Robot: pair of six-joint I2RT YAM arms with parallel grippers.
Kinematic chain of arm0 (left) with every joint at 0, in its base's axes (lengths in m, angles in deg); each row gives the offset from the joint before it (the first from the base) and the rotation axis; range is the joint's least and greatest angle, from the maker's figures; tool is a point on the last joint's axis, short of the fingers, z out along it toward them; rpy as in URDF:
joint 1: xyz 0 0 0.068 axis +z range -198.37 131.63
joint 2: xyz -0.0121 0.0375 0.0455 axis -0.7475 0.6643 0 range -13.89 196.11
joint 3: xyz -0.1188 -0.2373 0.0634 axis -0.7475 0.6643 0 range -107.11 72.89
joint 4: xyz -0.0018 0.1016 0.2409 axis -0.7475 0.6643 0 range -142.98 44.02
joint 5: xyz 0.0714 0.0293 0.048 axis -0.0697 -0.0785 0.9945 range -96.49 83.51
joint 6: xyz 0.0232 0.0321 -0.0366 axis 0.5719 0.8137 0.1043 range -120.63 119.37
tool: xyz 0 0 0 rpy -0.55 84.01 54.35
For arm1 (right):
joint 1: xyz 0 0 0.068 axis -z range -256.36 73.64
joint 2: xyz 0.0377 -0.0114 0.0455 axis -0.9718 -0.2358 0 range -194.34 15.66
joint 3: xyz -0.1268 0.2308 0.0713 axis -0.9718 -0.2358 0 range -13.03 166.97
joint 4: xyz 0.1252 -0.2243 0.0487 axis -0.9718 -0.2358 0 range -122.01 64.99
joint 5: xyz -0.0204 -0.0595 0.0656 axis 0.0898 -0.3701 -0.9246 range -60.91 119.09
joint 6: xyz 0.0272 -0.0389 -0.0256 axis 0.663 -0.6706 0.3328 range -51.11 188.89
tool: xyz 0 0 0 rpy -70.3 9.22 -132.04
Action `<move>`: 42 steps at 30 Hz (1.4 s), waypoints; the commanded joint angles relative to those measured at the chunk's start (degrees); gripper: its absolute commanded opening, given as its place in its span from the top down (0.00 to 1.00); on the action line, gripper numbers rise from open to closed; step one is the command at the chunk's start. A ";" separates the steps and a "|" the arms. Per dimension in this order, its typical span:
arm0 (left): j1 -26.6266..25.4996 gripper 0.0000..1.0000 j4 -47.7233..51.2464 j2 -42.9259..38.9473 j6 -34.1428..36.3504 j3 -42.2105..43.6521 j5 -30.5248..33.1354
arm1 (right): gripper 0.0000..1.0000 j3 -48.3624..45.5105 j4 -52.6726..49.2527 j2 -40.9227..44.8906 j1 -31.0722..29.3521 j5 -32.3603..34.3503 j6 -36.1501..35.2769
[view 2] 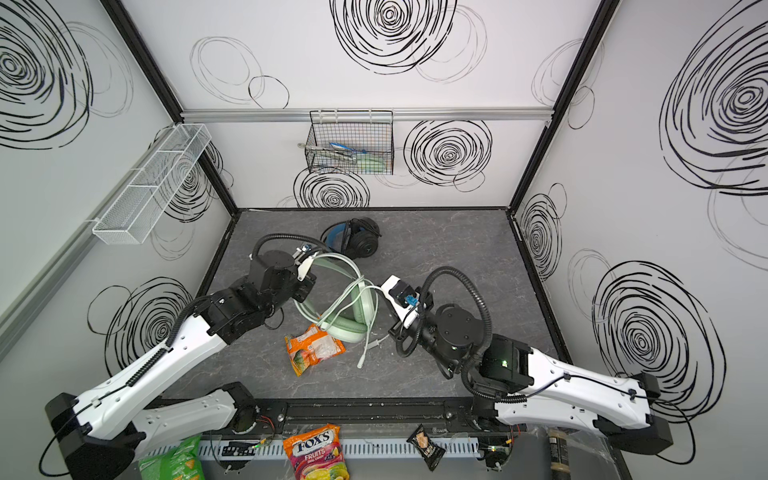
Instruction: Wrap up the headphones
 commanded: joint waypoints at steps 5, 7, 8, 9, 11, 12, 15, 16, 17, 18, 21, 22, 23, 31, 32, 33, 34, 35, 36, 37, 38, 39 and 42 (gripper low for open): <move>-0.98 1.00 -6.63 -0.81 -1.72 1.95 1.82 | 1.00 2.95 3.82 -1.25 -0.08 5.63 -5.72; -1.71 1.00 -6.81 -0.49 -1.47 1.88 2.67 | 1.00 4.15 1.94 -1.04 1.67 6.75 -6.27; -2.29 1.00 -6.90 -0.03 -1.38 1.79 3.34 | 1.00 4.64 1.32 -0.64 2.48 6.58 -6.40; -2.94 1.00 -7.06 0.54 -1.15 1.79 4.03 | 1.00 4.91 1.07 0.07 2.95 6.07 -6.65; -3.95 1.00 -7.40 1.48 -0.80 1.87 5.43 | 1.00 4.97 1.19 1.45 3.25 5.21 -7.09; -4.36 1.00 -7.58 1.96 -0.75 1.96 5.99 | 1.00 5.13 1.18 2.01 3.26 5.19 -7.40; -5.12 1.00 -7.96 2.77 -0.92 2.10 6.47 | 1.00 5.56 0.93 3.09 3.29 5.64 -8.25; -5.40 1.00 -8.05 3.04 -1.03 2.14 6.48 | 1.00 5.59 1.07 3.28 3.27 5.51 -8.57; -5.67 1.00 -7.96 3.27 -1.05 2.14 6.55 | 1.00 5.58 1.23 3.49 3.26 5.03 -8.74; -6.03 1.00 -7.96 3.48 -1.10 2.05 6.79 | 1.00 5.67 1.57 3.54 3.27 4.26 -8.76; -6.84 1.00 -7.95 4.28 -1.45 1.70 7.40 | 1.00 5.97 1.79 2.71 3.28 0.33 -8.11; -6.95 1.00 -8.05 4.59 -1.67 1.38 7.41 | 1.00 5.87 1.87 2.12 3.29 -1.21 -7.50; -7.15 1.00 -8.04 4.94 -1.79 1.09 7.45 | 1.00 5.95 1.97 1.49 3.21 -2.15 -6.90; -12.04 1.00 -8.18 8.46 -0.61 0.21 16.42 | 1.00 6.28 5.37 -1.61 1.87 -6.41 -3.48; -12.82 1.00 -8.07 8.90 -0.18 0.29 17.63 | 1.00 6.72 5.29 -1.72 1.84 -5.80 -3.69; -13.61 1.00 -7.97 9.32 0.30 0.51 18.82 | 1.00 7.02 5.39 -1.71 1.88 -5.18 -3.95; -14.13 1.00 -7.91 9.52 0.50 0.71 19.46 | 1.00 7.21 5.54 -1.45 1.85 -4.87 -4.22; -14.46 1.00 -7.95 9.58 0.53 0.95 19.64 | 1.00 7.17 5.86 -0.98 1.82 -4.66 -4.36; -14.47 1.00 -8.00 9.40 0.31 1.13 19.28 | 1.00 7.09 6.00 -0.55 1.85 -4.14 -4.71; -14.38 1.00 -8.24 9.16 0.16 1.30 18.68 | 1.00 7.00 6.12 -0.22 1.81 -3.45 -4.99; -14.28 1.00 -8.48 8.67 0.05 1.38 18.06 | 1.00 6.95 5.97 0.17 1.83 -2.40 -5.29; -14.30 1.00 -8.50 8.36 -0.04 1.44 17.61 | 1.00 6.86 5.71 0.63 1.88 -1.51 -5.54; -13.98 1.00 -8.21 7.01 -0.46 1.28 15.60 | 1.00 5.53 5.08 2.03 2.01 2.14 -6.50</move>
